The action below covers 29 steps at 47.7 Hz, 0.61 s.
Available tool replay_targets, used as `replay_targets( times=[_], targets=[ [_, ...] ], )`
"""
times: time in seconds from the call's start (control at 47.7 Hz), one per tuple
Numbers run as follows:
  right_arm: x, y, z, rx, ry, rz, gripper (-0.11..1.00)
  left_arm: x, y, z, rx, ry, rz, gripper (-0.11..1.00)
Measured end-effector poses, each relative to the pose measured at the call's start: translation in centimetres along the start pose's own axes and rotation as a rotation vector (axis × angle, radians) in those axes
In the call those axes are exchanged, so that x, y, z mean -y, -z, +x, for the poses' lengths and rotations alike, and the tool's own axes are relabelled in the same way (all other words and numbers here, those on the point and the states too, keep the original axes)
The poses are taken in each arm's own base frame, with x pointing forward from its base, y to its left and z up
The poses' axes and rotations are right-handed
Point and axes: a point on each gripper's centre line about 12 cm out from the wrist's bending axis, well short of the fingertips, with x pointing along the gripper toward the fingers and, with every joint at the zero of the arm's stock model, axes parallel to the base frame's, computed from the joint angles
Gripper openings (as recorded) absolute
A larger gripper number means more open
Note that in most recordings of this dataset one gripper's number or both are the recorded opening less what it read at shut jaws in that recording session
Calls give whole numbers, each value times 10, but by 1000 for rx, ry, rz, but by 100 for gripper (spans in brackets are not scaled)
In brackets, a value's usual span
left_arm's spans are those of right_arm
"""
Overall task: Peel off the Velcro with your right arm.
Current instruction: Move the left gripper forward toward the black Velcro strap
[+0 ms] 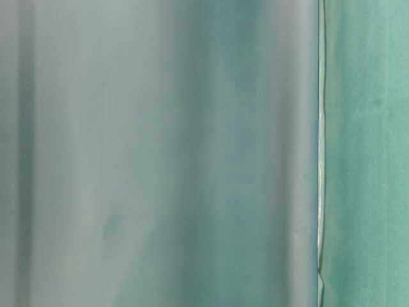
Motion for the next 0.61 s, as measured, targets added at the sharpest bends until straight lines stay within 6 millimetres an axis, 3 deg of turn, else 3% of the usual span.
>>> replay_targets(
  times=[0.042,0.147,0.21,0.252,0.377,0.608],
  targets=[
    [0,1,0,-3,-2,0,22,0,1,0,2,0,0,22],
    [0,12,-3,-29,-1,-4,1,0,5,-2,6,0,-14,2],
    [0,16,-4,-38,-1,-3,-4,0,5,-2,8,1,-15,0],
    [0,19,-5,-44,-1,-3,-3,0,6,-1,6,-1,-15,0],
    [0,23,-6,-40,-1,-7,18,0,8,1,2,-1,-15,0],
    [0,23,-7,-20,-2,-12,81,0,17,13,-21,-3,-16,3]
  ],
)
